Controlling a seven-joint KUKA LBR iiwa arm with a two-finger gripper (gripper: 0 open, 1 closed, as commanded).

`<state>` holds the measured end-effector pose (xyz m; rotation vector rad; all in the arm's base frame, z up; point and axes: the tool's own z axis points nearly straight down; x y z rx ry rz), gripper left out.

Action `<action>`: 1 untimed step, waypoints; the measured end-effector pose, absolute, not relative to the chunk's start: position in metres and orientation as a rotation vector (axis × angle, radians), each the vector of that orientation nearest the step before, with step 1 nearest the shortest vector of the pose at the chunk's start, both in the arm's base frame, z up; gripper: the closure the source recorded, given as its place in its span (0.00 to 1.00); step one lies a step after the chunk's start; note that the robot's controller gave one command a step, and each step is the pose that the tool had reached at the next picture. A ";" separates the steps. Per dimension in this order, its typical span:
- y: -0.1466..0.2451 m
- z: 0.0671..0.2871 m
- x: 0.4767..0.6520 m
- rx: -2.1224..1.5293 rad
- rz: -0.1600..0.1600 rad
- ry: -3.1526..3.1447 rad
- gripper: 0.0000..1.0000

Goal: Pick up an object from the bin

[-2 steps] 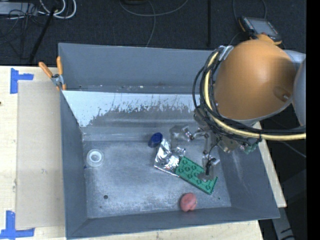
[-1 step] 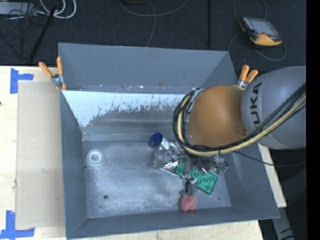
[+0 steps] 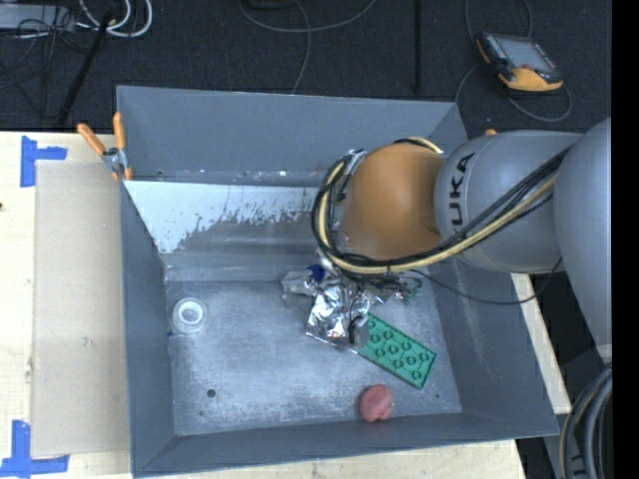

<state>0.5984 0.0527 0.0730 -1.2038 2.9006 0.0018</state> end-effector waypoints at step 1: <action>0.052 0.075 0.598 -1.199 0.002 2.902 1.00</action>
Offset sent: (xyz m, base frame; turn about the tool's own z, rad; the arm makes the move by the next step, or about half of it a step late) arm 0.0000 0.0000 0.0000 0.0000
